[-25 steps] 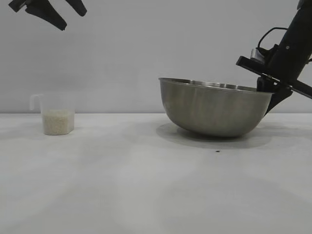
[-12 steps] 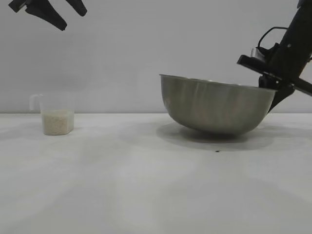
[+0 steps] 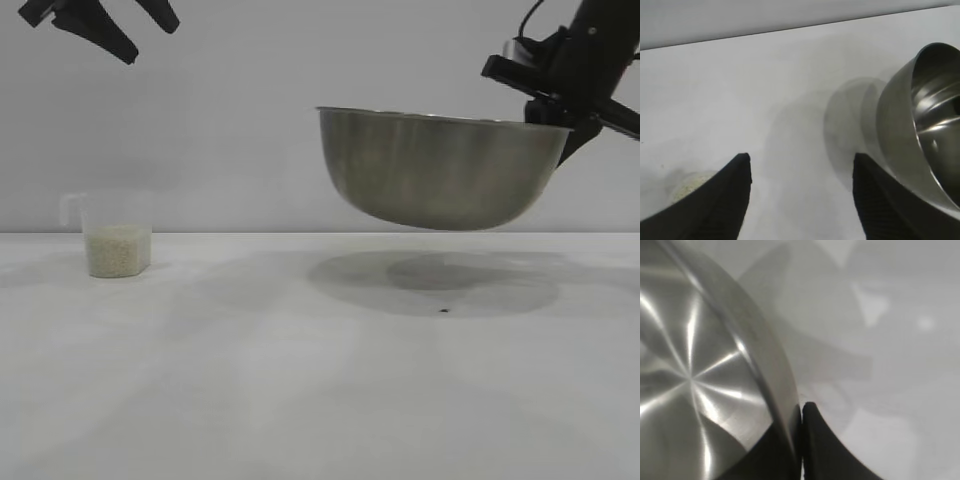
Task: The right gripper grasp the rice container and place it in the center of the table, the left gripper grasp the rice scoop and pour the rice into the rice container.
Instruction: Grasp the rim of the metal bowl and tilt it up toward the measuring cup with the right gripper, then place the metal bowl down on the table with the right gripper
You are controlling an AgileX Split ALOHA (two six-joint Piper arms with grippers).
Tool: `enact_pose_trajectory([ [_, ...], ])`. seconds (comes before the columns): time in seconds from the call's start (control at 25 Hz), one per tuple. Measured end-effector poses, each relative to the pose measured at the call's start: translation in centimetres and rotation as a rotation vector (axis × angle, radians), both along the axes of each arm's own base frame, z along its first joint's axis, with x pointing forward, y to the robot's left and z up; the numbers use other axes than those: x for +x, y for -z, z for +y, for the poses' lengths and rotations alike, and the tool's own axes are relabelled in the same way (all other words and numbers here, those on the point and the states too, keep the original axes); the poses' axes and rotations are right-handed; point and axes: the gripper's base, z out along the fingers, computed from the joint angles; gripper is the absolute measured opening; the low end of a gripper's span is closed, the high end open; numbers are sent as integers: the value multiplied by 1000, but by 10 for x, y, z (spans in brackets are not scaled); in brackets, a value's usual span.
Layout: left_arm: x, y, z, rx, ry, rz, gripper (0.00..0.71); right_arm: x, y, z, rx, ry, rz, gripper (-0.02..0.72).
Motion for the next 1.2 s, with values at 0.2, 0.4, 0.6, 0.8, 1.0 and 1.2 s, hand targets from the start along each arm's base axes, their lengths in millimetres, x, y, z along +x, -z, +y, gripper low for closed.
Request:
enact_pose_trajectory([
  [0.2, 0, 0, 0, 0, 0, 0, 385, -6, 0, 29, -5, -83, -8, 0],
  [0.4, 0, 0, 0, 0, -1, 0, 385, -10, 1, 44, -18, -124, -8, 0],
  [0.6, 0, 0, 0, 0, -1, 0, 385, -15, 9, 46, -28, -143, 18, 0],
  [0.8, 0, 0, 0, 0, -2, -1, 385, -21, 20, 48, -42, -168, 53, 0],
  [1.0, 0, 0, 0, 0, -4, -4, 385, -26, 20, 63, -46, -204, 49, 0],
  [1.2, 1, 0, 0, 0, -7, -6, 385, -30, 22, 72, -60, -230, 52, 0],
])
